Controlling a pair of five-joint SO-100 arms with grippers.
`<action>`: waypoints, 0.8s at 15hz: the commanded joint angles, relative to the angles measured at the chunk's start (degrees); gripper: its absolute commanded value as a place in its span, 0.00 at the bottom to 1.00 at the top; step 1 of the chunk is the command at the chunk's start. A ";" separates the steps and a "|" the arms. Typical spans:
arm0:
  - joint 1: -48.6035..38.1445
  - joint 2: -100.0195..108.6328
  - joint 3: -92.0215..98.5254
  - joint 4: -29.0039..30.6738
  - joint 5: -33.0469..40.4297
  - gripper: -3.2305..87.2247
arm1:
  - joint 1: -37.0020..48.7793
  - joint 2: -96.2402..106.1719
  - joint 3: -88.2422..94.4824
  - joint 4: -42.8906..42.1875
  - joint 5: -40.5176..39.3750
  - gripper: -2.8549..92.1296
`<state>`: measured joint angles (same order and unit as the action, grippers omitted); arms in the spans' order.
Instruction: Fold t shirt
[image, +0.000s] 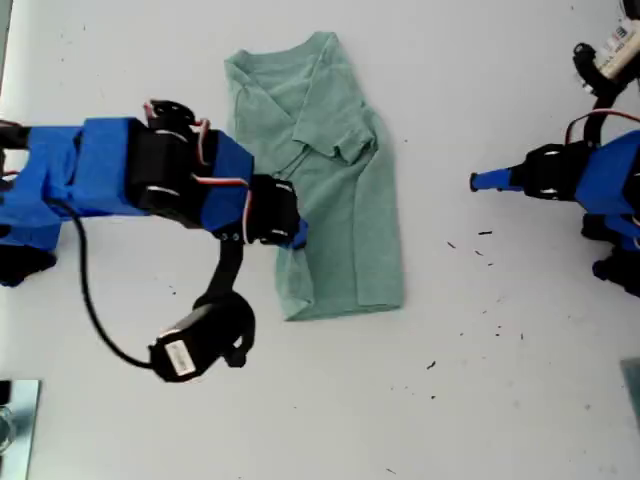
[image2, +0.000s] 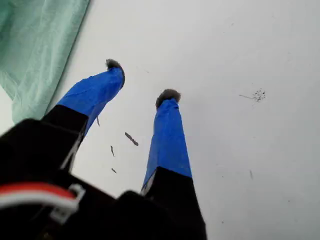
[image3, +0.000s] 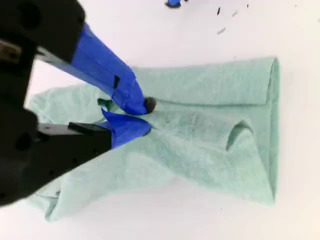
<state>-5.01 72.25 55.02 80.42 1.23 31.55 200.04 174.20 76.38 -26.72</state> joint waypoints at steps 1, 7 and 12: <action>-2.99 -10.37 -4.04 -9.58 5.63 0.21 | -0.26 0.79 3.78 0.26 -0.18 0.20; 2.46 13.62 -1.14 -6.06 9.05 0.32 | -1.85 0.88 3.78 0.26 3.87 0.20; -0.97 69.52 59.77 -10.81 0.53 0.30 | -7.29 0.88 3.34 0.79 7.38 0.20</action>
<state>-5.27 122.34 86.84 76.73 5.71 25.66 200.04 174.20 76.99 -18.02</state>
